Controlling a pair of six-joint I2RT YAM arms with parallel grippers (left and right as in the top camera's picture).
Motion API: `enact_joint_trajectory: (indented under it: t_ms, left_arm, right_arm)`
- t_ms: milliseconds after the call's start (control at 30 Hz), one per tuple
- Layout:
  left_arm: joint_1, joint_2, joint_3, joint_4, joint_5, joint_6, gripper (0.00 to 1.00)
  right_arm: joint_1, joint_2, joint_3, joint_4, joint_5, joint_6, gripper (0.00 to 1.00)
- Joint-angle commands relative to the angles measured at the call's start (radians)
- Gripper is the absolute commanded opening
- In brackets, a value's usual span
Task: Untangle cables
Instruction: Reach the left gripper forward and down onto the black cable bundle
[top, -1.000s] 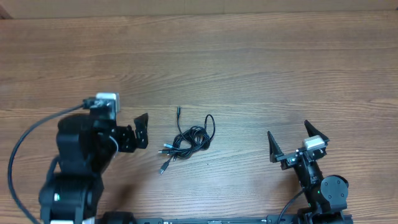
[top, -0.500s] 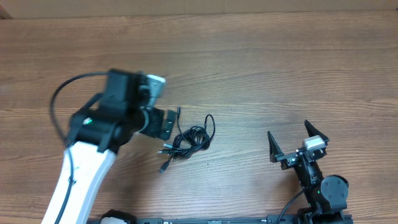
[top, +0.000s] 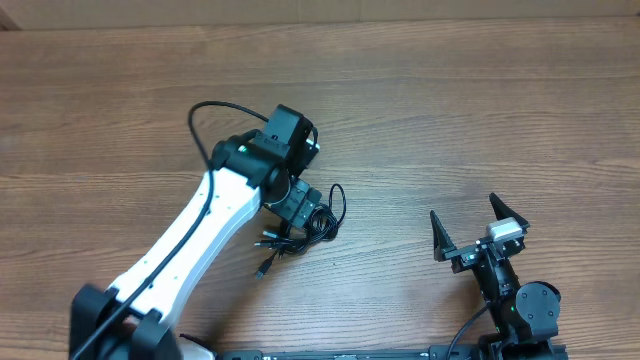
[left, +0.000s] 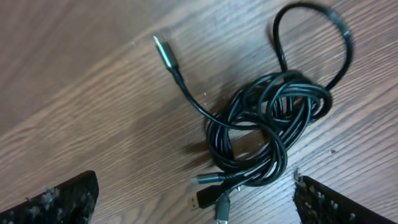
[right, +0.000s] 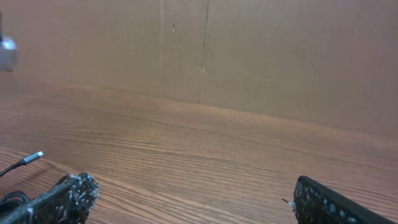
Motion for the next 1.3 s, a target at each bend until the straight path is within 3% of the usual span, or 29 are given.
enact_joint_trajectory:
  t_ms: [0,133,200,467,667,833,967,1267]
  left_arm:
    - [-0.003,0.064,0.019,0.001,0.057,0.016,1.00]
    - [-0.004,0.116,0.019,0.019,0.151,0.092,0.96]
    - [-0.012,0.145,0.018,0.043,0.192,0.192,0.96]
    - [-0.015,0.250,0.018,0.113,0.199,0.434,0.94]
    - [-0.026,0.318,0.018,0.157,0.209,0.435,0.91]
    - [-0.034,0.322,0.018,0.204,0.303,0.435,0.96]
    - [-0.034,0.325,0.017,0.227,0.303,0.435,0.83]
    - [-0.033,0.326,-0.008,0.225,0.299,0.466,0.87]
  right_arm:
    - [0.004,-0.001,-0.010,0.005,0.010,-0.004,1.00]
    - [0.004,0.000,-0.010,0.005,0.010,-0.004,1.00]
    - [0.004,0.000,-0.010,0.005,0.009,-0.004,1.00]
    - [0.004,0.000,-0.010,0.005,0.010,-0.004,1.00]
    - [0.004,0.000,-0.010,0.005,0.010,-0.004,1.00]
    - [0.004,0.000,-0.010,0.005,0.010,-0.004,1.00]
    - [0.004,0.000,-0.010,0.005,0.010,-0.004,1.00]
    - [0.004,0.000,-0.010,0.005,0.010,-0.004,1.00]
